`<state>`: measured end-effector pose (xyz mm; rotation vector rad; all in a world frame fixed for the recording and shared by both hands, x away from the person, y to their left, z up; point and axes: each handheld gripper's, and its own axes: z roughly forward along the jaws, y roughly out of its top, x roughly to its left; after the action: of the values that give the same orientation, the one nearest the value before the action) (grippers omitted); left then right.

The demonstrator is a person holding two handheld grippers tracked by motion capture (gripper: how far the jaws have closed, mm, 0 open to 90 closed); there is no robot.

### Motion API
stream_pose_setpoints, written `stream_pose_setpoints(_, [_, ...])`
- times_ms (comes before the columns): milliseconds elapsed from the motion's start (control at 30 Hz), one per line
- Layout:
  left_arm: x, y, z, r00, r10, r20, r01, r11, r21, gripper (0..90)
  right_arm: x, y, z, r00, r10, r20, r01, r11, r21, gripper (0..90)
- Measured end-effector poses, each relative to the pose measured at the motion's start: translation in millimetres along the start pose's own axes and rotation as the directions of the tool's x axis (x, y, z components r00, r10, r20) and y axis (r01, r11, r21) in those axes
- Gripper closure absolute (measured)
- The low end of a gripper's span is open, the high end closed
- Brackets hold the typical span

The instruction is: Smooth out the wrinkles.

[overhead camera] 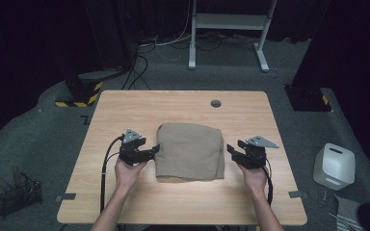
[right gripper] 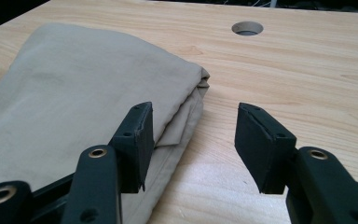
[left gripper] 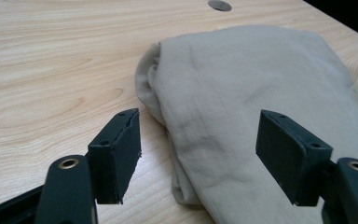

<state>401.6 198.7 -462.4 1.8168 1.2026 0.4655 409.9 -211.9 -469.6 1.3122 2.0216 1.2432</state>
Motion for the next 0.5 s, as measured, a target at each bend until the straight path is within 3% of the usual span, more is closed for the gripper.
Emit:
stream_pose_setpoints(300, [11.8, -6.1, -15.4, 0.9989, -0.048, -0.001, 0.048, 0.9987, -0.019, 31.1, -10.7, -0.6, -11.5, 0.9999, 0.002, 0.014, -0.001, 1.0, -0.012, 46.9])
stream_pose_setpoints(500, [19.2, -12.4, -22.5, 0.9986, -0.043, -0.032, 0.042, 0.999, -0.017, 31.6, -10.2, -3.1, -14.3, 0.9999, -0.007, 0.013, 0.007, 1.0, -0.02, 46.8])
